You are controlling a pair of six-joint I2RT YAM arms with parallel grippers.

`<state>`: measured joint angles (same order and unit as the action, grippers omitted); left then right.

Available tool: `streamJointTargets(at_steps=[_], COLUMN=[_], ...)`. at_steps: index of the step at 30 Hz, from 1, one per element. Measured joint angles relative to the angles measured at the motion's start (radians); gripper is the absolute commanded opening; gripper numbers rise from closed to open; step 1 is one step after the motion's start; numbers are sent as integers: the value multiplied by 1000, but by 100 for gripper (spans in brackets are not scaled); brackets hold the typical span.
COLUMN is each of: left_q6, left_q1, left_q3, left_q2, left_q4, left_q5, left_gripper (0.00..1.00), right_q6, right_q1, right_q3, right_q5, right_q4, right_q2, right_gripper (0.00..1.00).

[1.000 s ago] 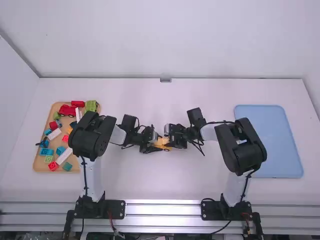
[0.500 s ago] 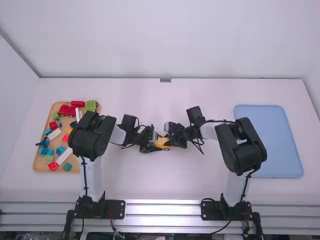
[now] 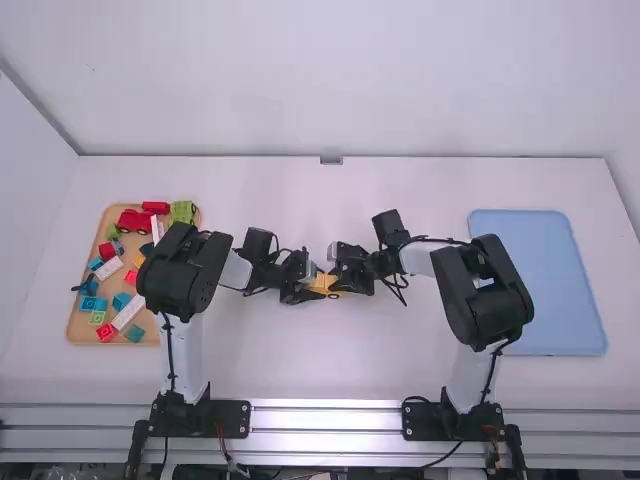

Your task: Assemble lego blocks to make yellow taxi

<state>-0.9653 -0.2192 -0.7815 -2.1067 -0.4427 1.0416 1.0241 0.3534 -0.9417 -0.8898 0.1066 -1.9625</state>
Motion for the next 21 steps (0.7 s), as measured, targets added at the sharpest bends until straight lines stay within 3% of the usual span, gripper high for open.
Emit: streamJointTargets(at_steps=[12, 21], left_q6=[0, 0], left_q1=[0, 0], left_q3=[-4, -5], left_q2=[0, 0], left_q4=[8, 8], left_q5=[-1, -3], left_gripper=[50, 50], right_q6=[-4, -4], right_q1=[7, 35], right_q3=[0, 0], right_q5=[10, 43], right_q4=[-24, -27], right_q2=[0, -1], right_gripper=[26, 40])
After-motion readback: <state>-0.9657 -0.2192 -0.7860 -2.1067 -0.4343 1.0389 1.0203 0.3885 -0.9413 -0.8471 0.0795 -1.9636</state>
